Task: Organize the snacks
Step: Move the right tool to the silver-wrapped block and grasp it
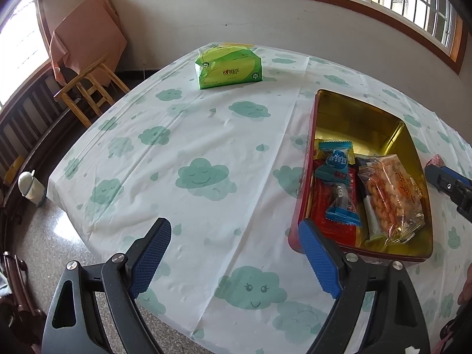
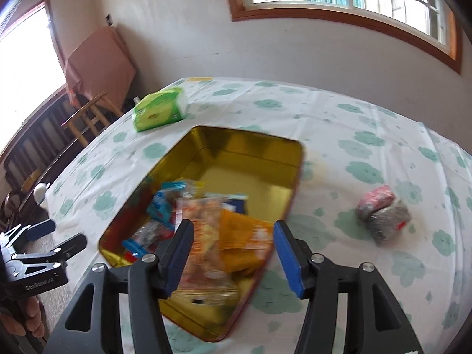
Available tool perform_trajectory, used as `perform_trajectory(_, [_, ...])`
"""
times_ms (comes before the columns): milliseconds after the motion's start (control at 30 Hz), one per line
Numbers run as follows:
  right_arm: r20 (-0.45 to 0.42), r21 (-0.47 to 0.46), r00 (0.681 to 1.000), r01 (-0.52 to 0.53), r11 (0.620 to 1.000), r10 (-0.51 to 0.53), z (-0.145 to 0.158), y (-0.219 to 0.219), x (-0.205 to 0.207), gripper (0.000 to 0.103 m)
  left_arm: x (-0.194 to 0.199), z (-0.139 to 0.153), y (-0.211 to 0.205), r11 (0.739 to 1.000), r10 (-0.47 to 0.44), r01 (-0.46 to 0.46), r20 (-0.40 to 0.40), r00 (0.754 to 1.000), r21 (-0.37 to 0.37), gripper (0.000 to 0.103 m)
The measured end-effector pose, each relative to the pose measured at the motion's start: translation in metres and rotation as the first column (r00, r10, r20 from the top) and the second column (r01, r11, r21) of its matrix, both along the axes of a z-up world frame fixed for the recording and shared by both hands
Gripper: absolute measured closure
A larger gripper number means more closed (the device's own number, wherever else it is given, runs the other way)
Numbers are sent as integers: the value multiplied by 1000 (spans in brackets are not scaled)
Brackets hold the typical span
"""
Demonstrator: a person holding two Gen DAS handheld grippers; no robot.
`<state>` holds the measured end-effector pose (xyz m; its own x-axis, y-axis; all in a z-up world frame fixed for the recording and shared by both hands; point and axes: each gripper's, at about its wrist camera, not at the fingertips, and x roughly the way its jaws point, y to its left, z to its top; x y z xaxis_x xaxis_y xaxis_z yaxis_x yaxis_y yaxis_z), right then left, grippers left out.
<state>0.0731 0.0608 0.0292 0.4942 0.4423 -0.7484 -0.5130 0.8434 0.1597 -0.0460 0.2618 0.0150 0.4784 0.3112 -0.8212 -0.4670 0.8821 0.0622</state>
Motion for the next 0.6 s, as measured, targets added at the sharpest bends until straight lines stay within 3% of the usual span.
perform_trajectory(267, [-42,-17,970,240,971,-240,-19,-70,41,45,3,-1,-2,1000,-9,9,2,1000,-5,17])
perform_trajectory(400, [5,-96,949,315,944,-316,-30,-85,51,45,4,-3,0,1000,-8,8,-1,1000,-10,17])
perform_trajectory(600, [-20,-136,919,387,912,-393,-53,-93,66,45,6,-6,1,1000,-6,6,-10,1000,-8,17])
